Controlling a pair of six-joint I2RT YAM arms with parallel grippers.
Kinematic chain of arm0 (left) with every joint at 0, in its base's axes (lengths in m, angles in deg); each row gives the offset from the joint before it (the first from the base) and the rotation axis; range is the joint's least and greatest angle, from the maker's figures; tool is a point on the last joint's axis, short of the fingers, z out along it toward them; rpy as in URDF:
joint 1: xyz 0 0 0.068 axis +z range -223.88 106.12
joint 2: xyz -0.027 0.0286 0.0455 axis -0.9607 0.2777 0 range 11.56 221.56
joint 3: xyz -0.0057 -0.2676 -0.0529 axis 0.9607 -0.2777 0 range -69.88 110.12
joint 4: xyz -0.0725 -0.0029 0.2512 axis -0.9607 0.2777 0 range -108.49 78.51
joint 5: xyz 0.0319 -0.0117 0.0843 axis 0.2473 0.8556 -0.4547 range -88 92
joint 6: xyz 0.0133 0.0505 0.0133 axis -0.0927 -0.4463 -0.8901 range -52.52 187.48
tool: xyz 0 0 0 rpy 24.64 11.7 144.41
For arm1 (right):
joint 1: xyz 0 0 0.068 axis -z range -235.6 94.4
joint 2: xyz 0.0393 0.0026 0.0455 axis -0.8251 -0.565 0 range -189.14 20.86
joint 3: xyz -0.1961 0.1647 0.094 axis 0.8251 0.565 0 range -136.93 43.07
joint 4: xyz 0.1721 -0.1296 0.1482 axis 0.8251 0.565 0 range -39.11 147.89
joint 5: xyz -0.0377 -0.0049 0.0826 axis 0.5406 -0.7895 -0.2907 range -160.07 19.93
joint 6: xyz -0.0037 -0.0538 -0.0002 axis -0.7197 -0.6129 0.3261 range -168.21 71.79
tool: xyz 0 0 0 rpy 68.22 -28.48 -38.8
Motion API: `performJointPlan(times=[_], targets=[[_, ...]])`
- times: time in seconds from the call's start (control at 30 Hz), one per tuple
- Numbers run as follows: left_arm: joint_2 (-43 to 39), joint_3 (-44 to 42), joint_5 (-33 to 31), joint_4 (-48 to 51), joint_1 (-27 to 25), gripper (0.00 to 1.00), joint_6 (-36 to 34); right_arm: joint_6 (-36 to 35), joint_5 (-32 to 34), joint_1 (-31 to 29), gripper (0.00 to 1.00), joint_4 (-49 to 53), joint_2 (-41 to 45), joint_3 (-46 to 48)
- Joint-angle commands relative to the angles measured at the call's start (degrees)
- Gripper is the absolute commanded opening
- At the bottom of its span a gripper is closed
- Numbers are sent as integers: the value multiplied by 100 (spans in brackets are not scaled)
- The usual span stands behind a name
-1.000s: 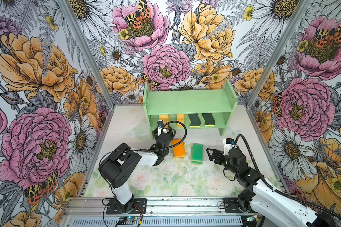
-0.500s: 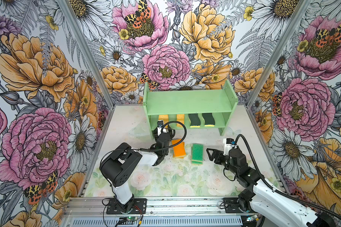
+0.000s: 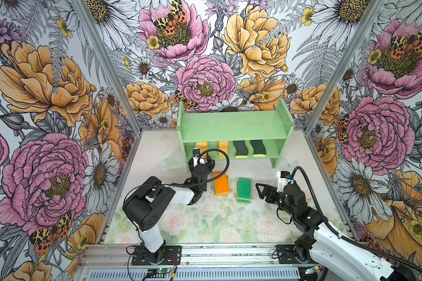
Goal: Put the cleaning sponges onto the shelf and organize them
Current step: 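Lower the yellow sponge onto the lower shelf and open the left gripper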
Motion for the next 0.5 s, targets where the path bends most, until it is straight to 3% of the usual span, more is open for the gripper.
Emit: performJointPlan(times=[0.0, 0.47], targets=[[104, -34, 273, -130, 90, 69, -24, 69, 122, 30, 83, -47, 80, 71], [139, -52, 475, -96, 155, 70, -11, 87, 146, 30, 83, -50, 63, 58]])
